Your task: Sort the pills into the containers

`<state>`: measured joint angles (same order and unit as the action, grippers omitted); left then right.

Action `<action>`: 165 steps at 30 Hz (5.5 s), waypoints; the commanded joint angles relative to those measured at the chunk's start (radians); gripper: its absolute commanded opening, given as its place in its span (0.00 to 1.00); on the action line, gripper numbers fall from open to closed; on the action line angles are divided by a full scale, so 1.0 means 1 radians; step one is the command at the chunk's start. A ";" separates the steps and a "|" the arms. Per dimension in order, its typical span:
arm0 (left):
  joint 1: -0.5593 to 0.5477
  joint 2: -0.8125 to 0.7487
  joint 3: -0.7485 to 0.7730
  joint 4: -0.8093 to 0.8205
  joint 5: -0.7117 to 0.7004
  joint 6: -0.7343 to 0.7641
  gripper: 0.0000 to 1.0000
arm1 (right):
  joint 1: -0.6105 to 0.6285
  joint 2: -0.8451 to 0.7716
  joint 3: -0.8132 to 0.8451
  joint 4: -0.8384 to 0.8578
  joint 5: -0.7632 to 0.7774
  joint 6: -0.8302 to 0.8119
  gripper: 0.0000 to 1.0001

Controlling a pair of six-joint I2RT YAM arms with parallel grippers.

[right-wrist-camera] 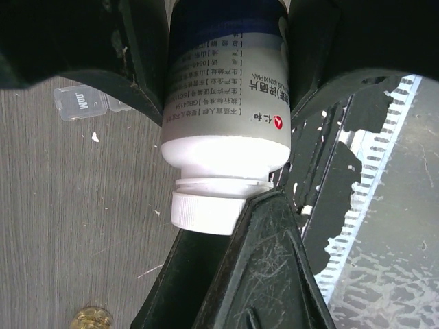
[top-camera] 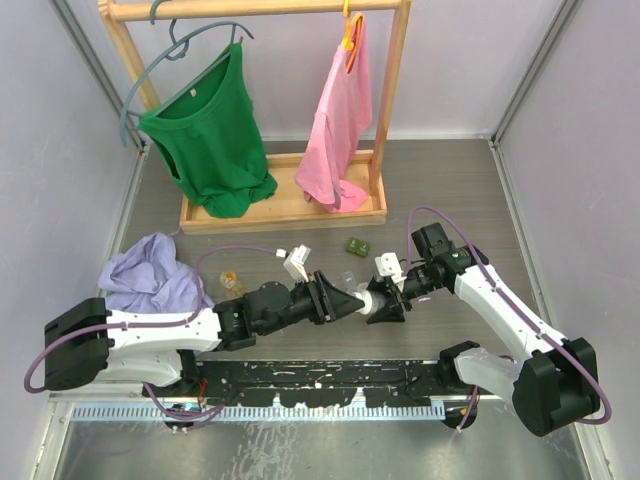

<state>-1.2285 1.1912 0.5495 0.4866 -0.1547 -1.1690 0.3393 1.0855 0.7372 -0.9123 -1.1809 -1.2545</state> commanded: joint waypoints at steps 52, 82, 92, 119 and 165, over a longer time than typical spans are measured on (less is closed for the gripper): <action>0.058 0.038 -0.157 0.599 0.364 1.358 1.00 | -0.001 0.003 0.018 -0.047 -0.002 -0.025 0.01; 0.076 0.119 -0.103 0.618 0.459 1.167 0.21 | 0.000 0.002 0.019 -0.049 0.000 -0.026 0.01; 0.077 0.052 -0.074 0.450 0.086 0.358 0.00 | -0.001 0.011 0.016 -0.042 0.010 -0.018 0.01; 0.306 -0.089 0.057 -0.635 -0.182 0.194 0.19 | -0.054 -0.005 0.023 -0.053 -0.020 -0.014 0.01; 0.455 -0.598 -0.027 -0.467 0.333 0.399 0.86 | -0.388 -0.339 0.472 0.951 0.051 1.607 0.05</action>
<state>-0.7723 0.6044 0.5514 -0.0906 0.1062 -0.7471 -0.0956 0.8421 1.0420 0.0967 -1.2362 0.2863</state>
